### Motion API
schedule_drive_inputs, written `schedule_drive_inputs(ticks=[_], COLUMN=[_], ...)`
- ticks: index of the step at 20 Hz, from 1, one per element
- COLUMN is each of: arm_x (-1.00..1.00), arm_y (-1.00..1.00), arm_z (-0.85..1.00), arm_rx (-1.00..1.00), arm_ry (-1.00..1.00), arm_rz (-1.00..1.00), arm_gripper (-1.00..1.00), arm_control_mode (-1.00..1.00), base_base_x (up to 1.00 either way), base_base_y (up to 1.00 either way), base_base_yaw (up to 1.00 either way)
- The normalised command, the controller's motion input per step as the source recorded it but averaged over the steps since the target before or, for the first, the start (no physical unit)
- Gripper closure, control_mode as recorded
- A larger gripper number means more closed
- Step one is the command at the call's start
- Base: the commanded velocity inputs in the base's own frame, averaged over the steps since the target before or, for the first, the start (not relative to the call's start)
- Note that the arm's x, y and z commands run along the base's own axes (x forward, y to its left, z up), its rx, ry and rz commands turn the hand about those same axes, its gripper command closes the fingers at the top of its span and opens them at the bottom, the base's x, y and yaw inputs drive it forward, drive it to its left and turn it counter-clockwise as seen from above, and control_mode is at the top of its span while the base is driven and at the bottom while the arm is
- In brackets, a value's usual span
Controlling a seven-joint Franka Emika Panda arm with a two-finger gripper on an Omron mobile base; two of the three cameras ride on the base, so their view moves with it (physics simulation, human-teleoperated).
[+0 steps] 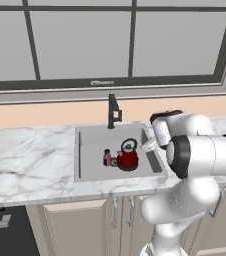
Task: Open the cabinet, pick the kettle from the cabinet, and place it in the sink.
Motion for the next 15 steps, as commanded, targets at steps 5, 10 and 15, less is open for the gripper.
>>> schedule_drive_inputs(ticks=[5,10,15], arm_x=[-0.33,-0.31,-0.24], arm_y=[-0.12,-0.04,-0.08], arm_z=[0.36,0.43,0.54], arm_rx=[-0.19,-0.22,-0.05], arm_ry=[-0.01,-0.05,0.11], arm_rz=[-0.16,-0.20,-0.19], arm_gripper=[-1.00,-1.00,-1.00], arm_control_mode=[-1.00,-1.00,-1.00], base_base_x=[0.00,0.00,0.00], base_base_y=[0.00,0.00,0.00], base_base_yaw=[0.00,0.00,0.00])
